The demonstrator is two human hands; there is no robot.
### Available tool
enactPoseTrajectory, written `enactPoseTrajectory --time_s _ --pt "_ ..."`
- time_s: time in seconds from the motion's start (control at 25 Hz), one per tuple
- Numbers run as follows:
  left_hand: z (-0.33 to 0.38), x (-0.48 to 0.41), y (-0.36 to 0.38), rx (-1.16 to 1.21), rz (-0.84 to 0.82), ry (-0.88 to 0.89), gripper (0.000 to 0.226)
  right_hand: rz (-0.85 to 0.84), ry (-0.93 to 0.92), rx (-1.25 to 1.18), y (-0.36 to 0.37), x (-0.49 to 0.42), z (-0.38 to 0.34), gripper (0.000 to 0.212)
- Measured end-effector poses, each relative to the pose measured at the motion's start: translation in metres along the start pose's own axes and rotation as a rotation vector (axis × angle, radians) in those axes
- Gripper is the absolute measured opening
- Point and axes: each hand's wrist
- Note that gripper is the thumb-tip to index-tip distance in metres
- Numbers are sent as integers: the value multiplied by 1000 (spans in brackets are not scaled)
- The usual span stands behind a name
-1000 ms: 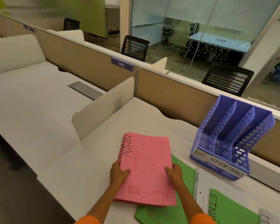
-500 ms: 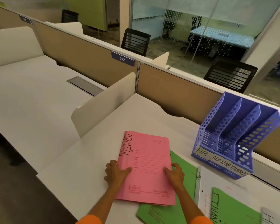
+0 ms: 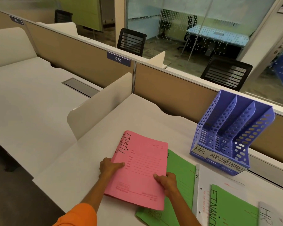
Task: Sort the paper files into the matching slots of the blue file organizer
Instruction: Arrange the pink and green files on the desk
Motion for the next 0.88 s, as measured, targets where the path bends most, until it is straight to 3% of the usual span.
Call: enactPoseTrajectory --time_s 0.12,0.36,0.56,0.88 --pt "8 -8 -21 -24 -2 16 75 -27 3 -53 22 14 12 37" --pt "23 -2 -46 -209 72 43 54 -32 10 -89 61 34 31 40" --pt "21 -17 -56 -320 94 97 63 -70 24 -58 79 39 42 46" --pt "8 -27 -60 -404 127 108 71 -80 -30 74 87 50 41 29"
Point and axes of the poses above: each hand's wrist, its own x-axis away from the middle knuckle, its own y-axis out of the palm, z = x × y, and after that the axes turned 2 degrees about y, right-handed
